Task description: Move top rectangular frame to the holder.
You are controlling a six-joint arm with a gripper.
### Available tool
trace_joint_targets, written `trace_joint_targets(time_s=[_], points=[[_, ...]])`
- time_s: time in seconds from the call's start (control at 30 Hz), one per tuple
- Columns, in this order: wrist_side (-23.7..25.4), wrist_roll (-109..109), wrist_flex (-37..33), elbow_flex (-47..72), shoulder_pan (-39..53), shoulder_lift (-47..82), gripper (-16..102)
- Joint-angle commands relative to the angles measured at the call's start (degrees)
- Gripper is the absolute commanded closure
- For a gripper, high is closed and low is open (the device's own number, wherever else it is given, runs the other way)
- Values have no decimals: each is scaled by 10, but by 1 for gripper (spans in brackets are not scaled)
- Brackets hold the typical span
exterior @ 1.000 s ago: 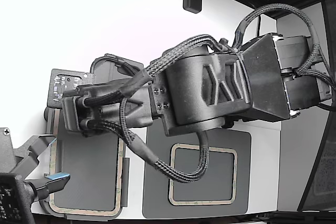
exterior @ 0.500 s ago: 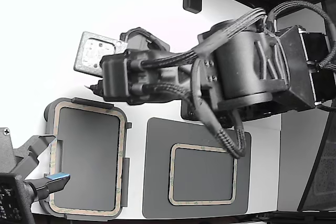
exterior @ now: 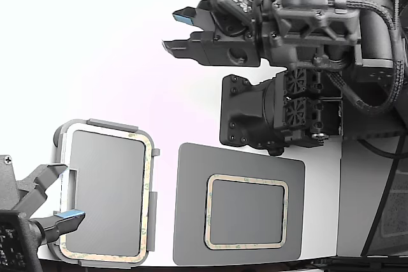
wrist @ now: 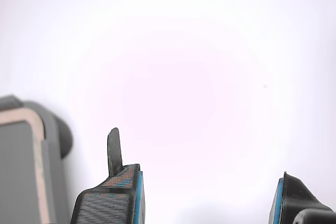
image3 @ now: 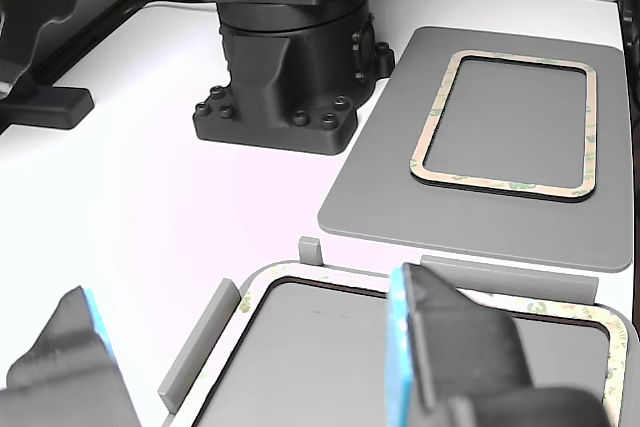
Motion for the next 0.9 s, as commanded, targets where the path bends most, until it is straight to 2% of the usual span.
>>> trace_joint_targets(time_s=[0.0, 0.37, 0.5, 0.6, 0.7, 0.87], points=[[-5, 4, -65, 153, -18, 162, -14], [-1, -17, -87, 287, -18, 284, -14], [-33, -42, -93, 333, -8, 322, -14], [-4, -34, -82, 358, 18, 396, -14], [30, -12, -80, 352, 16, 383, -14], [25, -16, -78, 356, 16, 395, -14]])
